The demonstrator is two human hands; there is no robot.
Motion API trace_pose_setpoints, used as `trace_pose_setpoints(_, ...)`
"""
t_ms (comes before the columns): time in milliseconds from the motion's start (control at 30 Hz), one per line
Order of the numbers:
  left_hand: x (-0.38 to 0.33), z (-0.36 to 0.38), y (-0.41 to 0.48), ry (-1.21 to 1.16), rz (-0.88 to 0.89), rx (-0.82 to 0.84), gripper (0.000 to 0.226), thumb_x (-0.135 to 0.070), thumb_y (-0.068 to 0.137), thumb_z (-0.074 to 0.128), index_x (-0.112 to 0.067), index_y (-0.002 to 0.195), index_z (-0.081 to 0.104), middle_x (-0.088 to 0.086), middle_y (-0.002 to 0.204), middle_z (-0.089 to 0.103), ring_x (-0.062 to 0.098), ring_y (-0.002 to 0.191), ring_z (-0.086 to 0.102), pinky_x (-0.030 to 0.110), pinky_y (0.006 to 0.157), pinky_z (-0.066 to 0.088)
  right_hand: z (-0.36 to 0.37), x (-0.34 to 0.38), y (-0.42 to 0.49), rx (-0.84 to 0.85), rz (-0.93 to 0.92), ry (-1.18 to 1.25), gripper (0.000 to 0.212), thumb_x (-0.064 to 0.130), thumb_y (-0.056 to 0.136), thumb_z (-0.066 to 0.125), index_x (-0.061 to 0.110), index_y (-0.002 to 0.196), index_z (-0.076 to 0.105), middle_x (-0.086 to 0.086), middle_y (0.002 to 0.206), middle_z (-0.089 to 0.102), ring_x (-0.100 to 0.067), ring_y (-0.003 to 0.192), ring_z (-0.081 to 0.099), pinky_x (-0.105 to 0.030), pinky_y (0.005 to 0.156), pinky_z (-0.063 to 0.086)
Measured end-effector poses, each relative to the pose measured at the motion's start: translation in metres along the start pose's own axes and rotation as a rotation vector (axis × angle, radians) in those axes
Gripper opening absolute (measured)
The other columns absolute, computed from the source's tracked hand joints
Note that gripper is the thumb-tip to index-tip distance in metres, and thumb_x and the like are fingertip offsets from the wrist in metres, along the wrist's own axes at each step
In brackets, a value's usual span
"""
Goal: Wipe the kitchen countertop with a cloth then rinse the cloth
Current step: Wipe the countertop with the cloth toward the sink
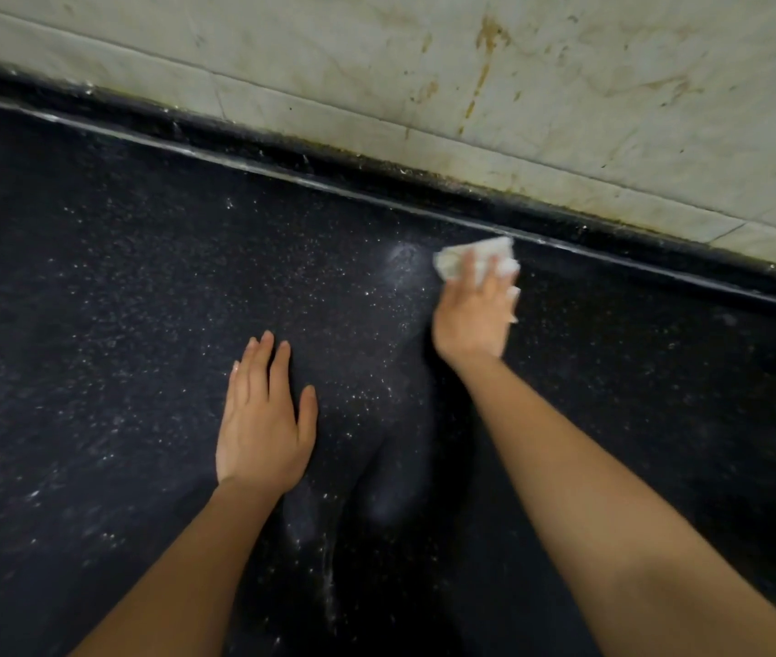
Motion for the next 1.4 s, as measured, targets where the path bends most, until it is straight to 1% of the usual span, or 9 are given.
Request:
trace_pose_setpoints(133,0.001,-0.001,0.000,-0.002,-0.002,0.006,0.059,-0.033,0.097,0.037,-0.004,0.146,0.025,0.010,0.155,0.018,0.020,0.145,0.007,0.036,0.118,0.005,0.019,0.059,-0.034,0.147,-0.482,0.002,0.052,0.035,0.103,0.017,0.025,0.151,0.002,-0.006,0.159,-0.009,-0.025,0.145,-0.014,-0.034,0.114,-0.013)
trace_pose_setpoints(267,0.001,0.000,0.000,-0.011,0.001,0.012,0.058,-0.034,0.098,0.034,-0.004,0.147,0.023,0.010,0.156,0.017,0.020,0.145,0.006,0.035,0.118,0.005,0.003,0.013,-0.030,0.193,-0.733,-0.100,0.050,0.037,0.102,0.020,0.025,0.151,0.015,-0.003,0.159,0.005,-0.023,0.146,0.001,-0.032,0.116,-0.005)
trace_pose_setpoints(333,0.002,0.001,0.000,-0.003,0.003,0.005,0.057,-0.036,0.100,0.030,-0.004,0.146,0.023,0.010,0.156,0.017,0.020,0.145,0.007,0.036,0.118,0.006,-0.008,-0.039,-0.011,0.127,-0.607,-0.110,0.055,0.040,0.098,0.018,0.019,0.149,0.024,-0.010,0.157,0.016,-0.029,0.145,0.013,-0.037,0.116,0.002)
trace_pose_setpoints(500,0.004,0.004,0.000,0.028,0.004,0.010,0.063,-0.042,0.096,0.021,-0.003,0.146,0.024,0.011,0.155,0.018,0.021,0.145,0.007,0.038,0.118,0.009,-0.043,-0.164,0.024,-0.018,0.139,0.018,0.053,0.035,0.102,0.019,0.017,0.152,0.013,-0.013,0.159,0.006,-0.031,0.146,0.001,-0.041,0.117,0.003)
trace_pose_setpoints(700,0.004,0.005,0.001,0.031,0.000,0.015,0.063,-0.042,0.096,0.020,-0.004,0.146,0.024,0.011,0.156,0.017,0.021,0.146,0.006,0.038,0.118,0.007,-0.043,-0.119,0.045,-0.054,0.527,0.085,0.053,0.026,0.103,0.020,0.008,0.151,0.008,-0.018,0.158,-0.001,-0.038,0.144,-0.004,-0.044,0.116,0.002)
trace_pose_setpoints(933,0.002,0.002,0.000,0.011,-0.005,0.017,0.058,-0.037,0.098,0.029,-0.004,0.146,0.025,0.010,0.156,0.017,0.021,0.145,0.007,0.037,0.118,0.007,0.002,0.027,0.036,0.025,0.071,0.047,0.060,0.025,0.101,0.026,-0.001,0.148,0.000,-0.027,0.155,-0.004,-0.043,0.142,-0.008,-0.045,0.116,0.000)
trace_pose_setpoints(1133,0.001,-0.001,0.001,-0.013,-0.002,0.017,0.058,-0.035,0.097,0.033,-0.003,0.146,0.026,0.011,0.156,0.018,0.021,0.145,0.008,0.038,0.118,0.009,-0.014,-0.012,0.016,0.091,-0.526,-0.054,0.051,0.029,0.102,0.028,0.013,0.150,0.020,-0.014,0.157,0.013,-0.028,0.146,0.007,-0.036,0.117,0.000)
trace_pose_setpoints(1300,0.003,0.003,0.001,0.040,0.001,0.020,0.062,-0.041,0.098,0.020,-0.003,0.146,0.024,0.011,0.156,0.017,0.022,0.145,0.008,0.039,0.118,0.010,-0.038,-0.110,0.032,-0.058,0.136,-0.011,0.052,0.029,0.103,0.021,0.011,0.151,0.013,-0.015,0.158,0.008,-0.031,0.145,0.003,-0.041,0.117,0.002)
trace_pose_setpoints(1400,0.003,0.006,0.000,0.063,0.006,0.029,0.063,-0.041,0.097,0.018,-0.003,0.146,0.023,0.012,0.156,0.017,0.023,0.145,0.008,0.039,0.118,0.009,-0.033,-0.094,0.031,-0.083,0.430,0.114,0.055,0.028,0.102,0.021,0.005,0.150,0.007,-0.019,0.157,0.002,-0.036,0.144,-0.003,-0.044,0.117,0.000)
Point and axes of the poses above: each hand's wrist, its own y-axis towards the middle knuckle, its own z-axis out of the palm, x = y × z, the point moved 7 cm from there along y, towards the middle knuckle
